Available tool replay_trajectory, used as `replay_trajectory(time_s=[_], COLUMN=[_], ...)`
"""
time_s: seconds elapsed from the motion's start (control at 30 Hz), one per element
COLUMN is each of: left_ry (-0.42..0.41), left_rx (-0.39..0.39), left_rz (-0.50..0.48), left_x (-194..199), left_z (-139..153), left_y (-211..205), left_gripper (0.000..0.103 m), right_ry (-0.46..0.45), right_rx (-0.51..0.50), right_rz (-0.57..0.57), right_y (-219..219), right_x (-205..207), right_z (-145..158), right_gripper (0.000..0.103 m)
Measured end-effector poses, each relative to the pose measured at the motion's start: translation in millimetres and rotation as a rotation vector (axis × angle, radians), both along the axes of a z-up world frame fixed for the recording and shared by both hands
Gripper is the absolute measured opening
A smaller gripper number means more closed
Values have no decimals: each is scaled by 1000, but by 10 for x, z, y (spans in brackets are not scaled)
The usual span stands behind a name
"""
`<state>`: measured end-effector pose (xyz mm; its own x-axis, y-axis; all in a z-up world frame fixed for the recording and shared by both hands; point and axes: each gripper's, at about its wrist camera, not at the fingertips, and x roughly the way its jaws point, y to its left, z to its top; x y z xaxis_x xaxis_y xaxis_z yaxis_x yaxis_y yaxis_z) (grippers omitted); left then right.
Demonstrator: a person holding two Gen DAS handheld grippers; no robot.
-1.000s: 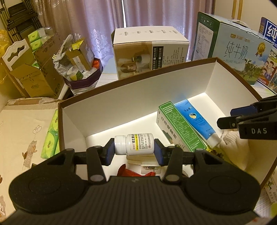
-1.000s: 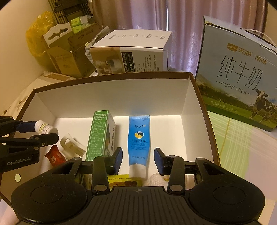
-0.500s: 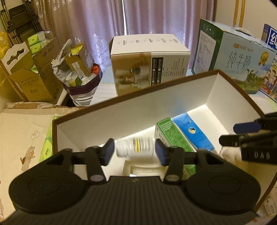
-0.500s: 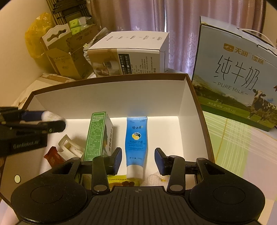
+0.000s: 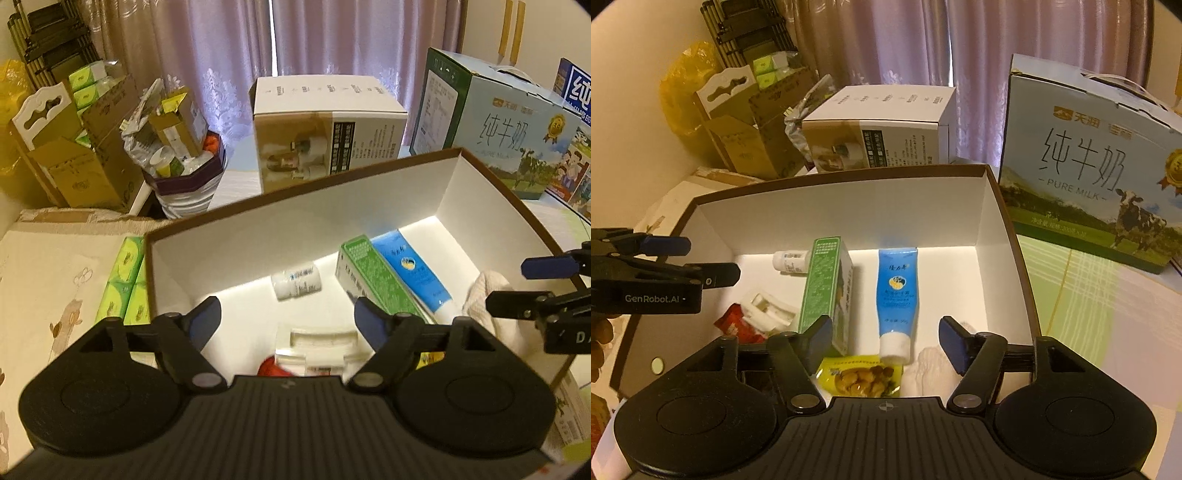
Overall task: Organize objects
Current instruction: 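Open the right tool to drop the tube while the left tool drops the bottle, then withdraw both open tools from the box toward the plastic tray and white box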
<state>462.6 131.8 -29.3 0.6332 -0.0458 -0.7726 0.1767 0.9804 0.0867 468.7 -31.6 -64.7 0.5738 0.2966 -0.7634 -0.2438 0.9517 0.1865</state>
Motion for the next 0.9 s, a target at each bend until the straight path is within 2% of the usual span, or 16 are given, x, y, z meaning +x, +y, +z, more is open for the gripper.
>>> replay_trajectory(time_s=[0.6, 0.9], left_ry=[-41, -31], left_rx=[-53, -76], left_rz=[-17, -19], left_x=[-746, -1133], left_z=[423, 492], left_y=[-107, -172], left_gripper=[81, 81], right_ry=[-63, -75], right_rx=[76, 127], right_rz=[-74, -102], right_y=[-177, -244], right_x=[-609, -987], right_z=[359, 499], right_gripper=[67, 68])
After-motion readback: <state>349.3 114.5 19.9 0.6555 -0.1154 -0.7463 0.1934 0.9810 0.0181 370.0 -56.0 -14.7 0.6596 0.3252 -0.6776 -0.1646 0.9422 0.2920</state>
